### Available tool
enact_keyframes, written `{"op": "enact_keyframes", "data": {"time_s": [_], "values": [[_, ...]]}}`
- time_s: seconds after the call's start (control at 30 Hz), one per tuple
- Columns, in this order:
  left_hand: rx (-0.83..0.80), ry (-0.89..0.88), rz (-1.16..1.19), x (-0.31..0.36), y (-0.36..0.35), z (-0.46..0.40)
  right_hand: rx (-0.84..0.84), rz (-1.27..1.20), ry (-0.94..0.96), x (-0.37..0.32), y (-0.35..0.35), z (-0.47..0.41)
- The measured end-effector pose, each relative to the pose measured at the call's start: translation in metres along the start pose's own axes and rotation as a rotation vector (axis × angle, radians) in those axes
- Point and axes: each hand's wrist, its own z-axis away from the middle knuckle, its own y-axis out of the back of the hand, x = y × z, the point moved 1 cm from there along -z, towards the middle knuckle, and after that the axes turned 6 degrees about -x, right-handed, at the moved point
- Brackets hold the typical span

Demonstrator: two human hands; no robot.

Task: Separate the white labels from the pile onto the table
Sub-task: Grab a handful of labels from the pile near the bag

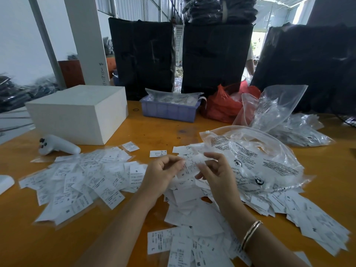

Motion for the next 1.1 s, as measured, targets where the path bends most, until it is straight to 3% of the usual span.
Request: {"op": "enact_keyframes", "data": {"time_s": [0.17,0.3,0.4,0.6,0.67,0.73,0.9,1.0,1.1], "values": [[-0.017,-0.035,-0.042,0.0,-0.002,0.0,-0.038,0.084,-0.052,0.001,-0.004,0.001],[-0.021,-0.036,-0.078,-0.001,-0.002,0.0,-0.091,0.358,0.059,-0.002,-0.008,0.006],[0.064,-0.031,-0.093,0.001,0.004,-0.002,-0.069,0.436,0.12,-0.009,-0.008,0.007],[0.498,0.014,-0.176,-0.002,0.029,-0.007,0.349,0.472,0.27,-0.041,0.037,-0.031],[0.598,0.009,-0.265,-0.004,0.038,-0.008,0.399,0.575,0.204,-0.036,0.061,-0.049],[0.653,0.01,-0.38,-0.008,0.047,-0.008,0.358,0.712,0.018,-0.025,0.082,-0.063],[0.674,0.144,-0.743,-0.02,0.058,-0.004,-0.054,1.276,-0.426,0.006,0.109,-0.069],[0.635,0.256,-0.936,-0.022,0.059,-0.003,-0.022,1.351,-0.388,0.007,0.104,-0.062],[0.596,0.114,-0.972,-0.016,0.051,-0.004,0.061,1.317,-0.315,0.006,0.1,-0.059]]}}
